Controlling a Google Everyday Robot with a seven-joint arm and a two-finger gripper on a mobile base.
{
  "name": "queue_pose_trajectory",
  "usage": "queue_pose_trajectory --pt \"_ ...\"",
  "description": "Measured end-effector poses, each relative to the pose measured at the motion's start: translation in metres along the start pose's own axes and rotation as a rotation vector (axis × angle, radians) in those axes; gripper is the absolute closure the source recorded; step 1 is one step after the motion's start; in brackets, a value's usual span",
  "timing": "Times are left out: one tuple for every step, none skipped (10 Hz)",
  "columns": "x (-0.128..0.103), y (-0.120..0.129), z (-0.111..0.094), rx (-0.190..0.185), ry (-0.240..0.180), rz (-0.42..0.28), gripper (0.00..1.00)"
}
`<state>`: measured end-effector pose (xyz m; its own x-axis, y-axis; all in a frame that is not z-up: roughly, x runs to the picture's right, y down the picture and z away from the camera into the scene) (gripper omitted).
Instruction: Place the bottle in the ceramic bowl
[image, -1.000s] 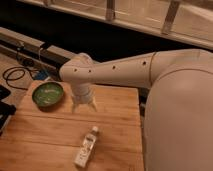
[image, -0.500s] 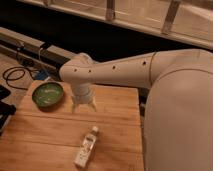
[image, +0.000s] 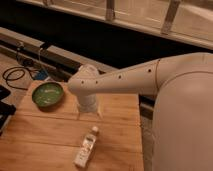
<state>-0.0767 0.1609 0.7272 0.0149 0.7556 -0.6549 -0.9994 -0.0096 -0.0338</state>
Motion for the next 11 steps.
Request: queue_pose_trajectory --pt "0.012 -0.011 0.017 -0.001 0.005 0.016 0.35" --pt "0.026 -0.021 0.03 -0.007 0.009 0.032 0.35" --pt "0.038 -0.025 0.038 -0.013 0.014 0.038 0.35" --pt "0.046 -0.024 0.044 -0.025 0.019 0.042 0.35" --pt "0.055 -0.026 0.051 -0.046 0.031 0.051 0.35" --pt "0.06 -0.023 0.052 -0.055 0.03 0.04 0.35" --pt "0.064 -0.017 0.051 -0.064 0.024 0.029 0.35" --pt "0.067 -0.008 0.048 -0.072 0.013 0.019 0.35" --pt "0.069 0.002 0.045 -0.079 0.005 0.006 0.35" --pt "0.069 0.008 0.045 -0.08 0.003 -0.004 0.35" --pt "0.07 0.015 0.046 -0.083 0.003 -0.012 0.35"
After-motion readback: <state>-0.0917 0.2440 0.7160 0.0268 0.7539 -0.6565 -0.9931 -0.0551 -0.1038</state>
